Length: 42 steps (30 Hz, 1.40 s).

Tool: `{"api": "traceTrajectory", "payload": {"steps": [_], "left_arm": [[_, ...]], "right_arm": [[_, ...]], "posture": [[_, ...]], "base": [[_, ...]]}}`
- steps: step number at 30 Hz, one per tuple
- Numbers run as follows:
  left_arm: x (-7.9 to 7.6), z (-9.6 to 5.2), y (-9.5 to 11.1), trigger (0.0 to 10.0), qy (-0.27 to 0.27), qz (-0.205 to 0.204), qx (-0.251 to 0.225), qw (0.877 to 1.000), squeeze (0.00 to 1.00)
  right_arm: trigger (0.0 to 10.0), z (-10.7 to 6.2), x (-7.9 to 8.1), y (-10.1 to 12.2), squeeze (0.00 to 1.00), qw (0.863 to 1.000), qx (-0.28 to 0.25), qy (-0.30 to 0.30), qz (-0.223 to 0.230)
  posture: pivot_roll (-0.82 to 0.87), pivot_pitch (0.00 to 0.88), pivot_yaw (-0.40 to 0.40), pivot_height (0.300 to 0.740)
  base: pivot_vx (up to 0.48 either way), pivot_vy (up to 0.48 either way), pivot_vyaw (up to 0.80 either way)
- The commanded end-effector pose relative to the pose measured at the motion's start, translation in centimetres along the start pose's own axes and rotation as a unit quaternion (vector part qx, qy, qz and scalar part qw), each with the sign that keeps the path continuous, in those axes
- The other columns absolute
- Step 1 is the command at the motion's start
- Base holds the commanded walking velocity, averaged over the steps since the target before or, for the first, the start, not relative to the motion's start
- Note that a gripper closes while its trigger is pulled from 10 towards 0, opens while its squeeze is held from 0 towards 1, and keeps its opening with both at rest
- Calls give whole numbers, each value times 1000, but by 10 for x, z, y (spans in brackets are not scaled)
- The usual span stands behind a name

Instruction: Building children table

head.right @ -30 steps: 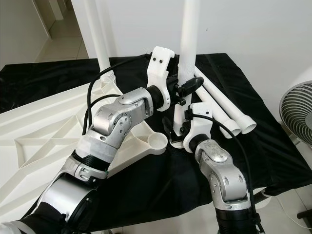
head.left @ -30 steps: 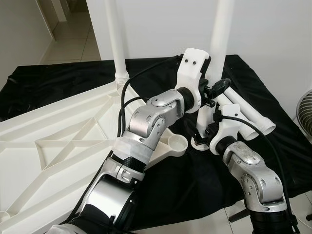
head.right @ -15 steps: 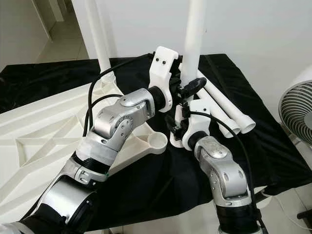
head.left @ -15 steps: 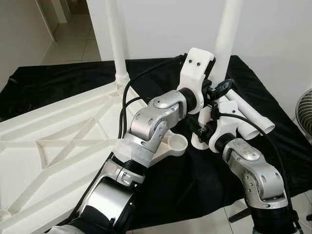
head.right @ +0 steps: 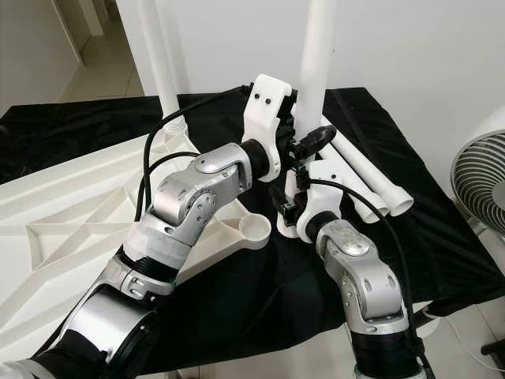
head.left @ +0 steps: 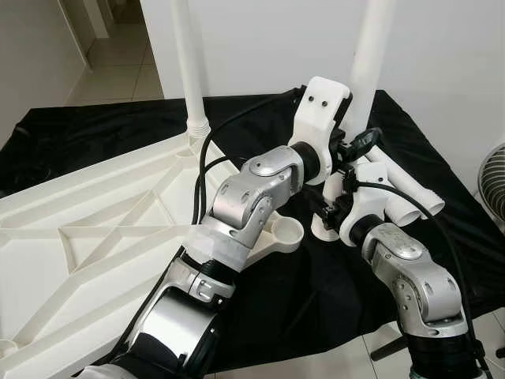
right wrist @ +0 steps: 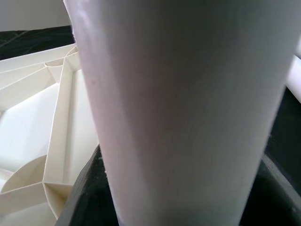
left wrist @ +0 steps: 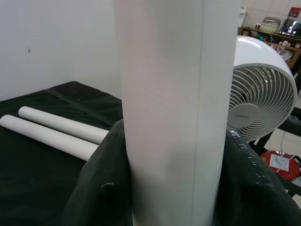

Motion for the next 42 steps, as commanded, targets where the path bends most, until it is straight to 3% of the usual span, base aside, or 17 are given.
{"api": "traceTrajectory", "payload": {"steps": [1,2,3,11,12,22,29,36,42], "left_arm": [[-16,4,-9,10000,-25,-23,-1,999,408],[-16,3,-9,10000,-27,-35,-2,999,1000],[-16,3,-8,10000,-30,-41,-3,999,1000],[-18,0,-4,10000,-38,-33,-4,999,1000],[-18,0,-3,10000,-38,-27,-4,999,0],[-15,-8,-1,10000,-37,-15,-4,999,0],[5,-29,2,10000,-14,17,4,1000,0],[13,-40,2,10000,7,21,-3,1000,0],[31,-59,-1,10000,62,27,-18,998,0]], "right_arm": [[0,-1,2,12,0,1000,-20,0,-8],[7843,-1,1,11,0,1000,-15,-4,-6],[10000,-1,1,10,0,1000,-13,-7,-4],[10000,-1,-1,10,0,1000,-17,-18,12],[10000,-1,-2,10,0,999,-19,-23,19],[10000,-2,-13,14,0,997,-36,-56,38],[10000,-7,-37,13,0,990,-47,-113,64],[10000,-8,-44,9,0,987,-45,-139,66],[10000,-6,-41,6,0,984,-52,-153,69]], "posture": [[-77,106,53,740],[-76,109,54,740],[-75,110,55,740],[-67,115,56,740],[-65,116,57,740],[-53,117,58,740],[-45,115,56,740],[-46,104,54,740],[-34,83,44,740]], "base": [[0,0,0],[0,0,0],[0,0,0],[0,0,0],[0,0,0],[0,0,0],[0,0,0],[0,0,0],[0,0,0]]}}
Point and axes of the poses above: a point about 5 cm out from each wrist's last joint towards the gripper, its own z axis pointing out of the wrist towards the gripper, its own y axis along the axis of the wrist's last joint, x = y × z, the point moved 5 cm from there along z, pointing out of the wrist towards the gripper, and after that the axes turned 10 degrees about -z, right-handed, at the moved point
